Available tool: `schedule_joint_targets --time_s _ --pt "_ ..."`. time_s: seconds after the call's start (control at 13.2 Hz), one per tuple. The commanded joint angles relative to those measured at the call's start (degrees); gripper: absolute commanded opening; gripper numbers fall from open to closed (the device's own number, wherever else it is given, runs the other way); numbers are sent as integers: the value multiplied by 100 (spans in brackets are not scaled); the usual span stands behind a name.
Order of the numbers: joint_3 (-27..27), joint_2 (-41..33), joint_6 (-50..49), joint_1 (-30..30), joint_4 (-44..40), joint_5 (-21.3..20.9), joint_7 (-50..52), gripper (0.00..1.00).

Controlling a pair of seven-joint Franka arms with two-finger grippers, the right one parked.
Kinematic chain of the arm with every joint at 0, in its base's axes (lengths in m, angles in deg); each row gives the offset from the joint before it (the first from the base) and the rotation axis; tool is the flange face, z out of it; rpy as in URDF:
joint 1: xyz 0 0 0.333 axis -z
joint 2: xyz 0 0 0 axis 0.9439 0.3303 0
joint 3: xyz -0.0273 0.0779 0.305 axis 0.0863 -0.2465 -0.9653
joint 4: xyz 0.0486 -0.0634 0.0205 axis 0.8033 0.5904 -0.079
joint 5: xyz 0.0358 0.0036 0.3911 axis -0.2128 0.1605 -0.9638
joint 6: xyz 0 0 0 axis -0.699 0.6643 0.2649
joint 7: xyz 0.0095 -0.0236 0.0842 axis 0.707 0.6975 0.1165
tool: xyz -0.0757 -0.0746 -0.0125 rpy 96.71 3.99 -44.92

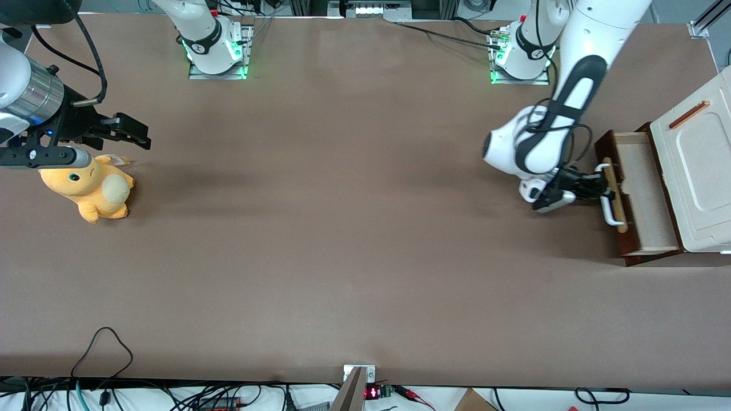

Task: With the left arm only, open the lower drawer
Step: 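Pull the handle with the left gripper, sliding the drawer out, then open the left gripper and release the handle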

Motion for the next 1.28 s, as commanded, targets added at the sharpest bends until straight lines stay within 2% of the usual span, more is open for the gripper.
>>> schedule_joint_targets --time_s 0.0,0.15,0.3,0.38,0.45,0.53,0.75,1.13,1.21 --pt "166 -1 -5 48 -33 266 -78 0" --pt "166 -1 -5 48 -33 267 -95 4" --pt "157 -2 -5 39 -33 267 -148 5" --pt "140 -2 -5 39 -33 267 -287 18" --pt "131 -10 -13 39 -41 267 -463 73" --pt "113 -80 4 30 -50 267 -508 100" --pt "131 -159 4 21 -243 564 -508 100" --pt "341 -475 48 21 -910 2135 -709 100" --pt "350 -546 74 21 -1138 2565 -858 100"
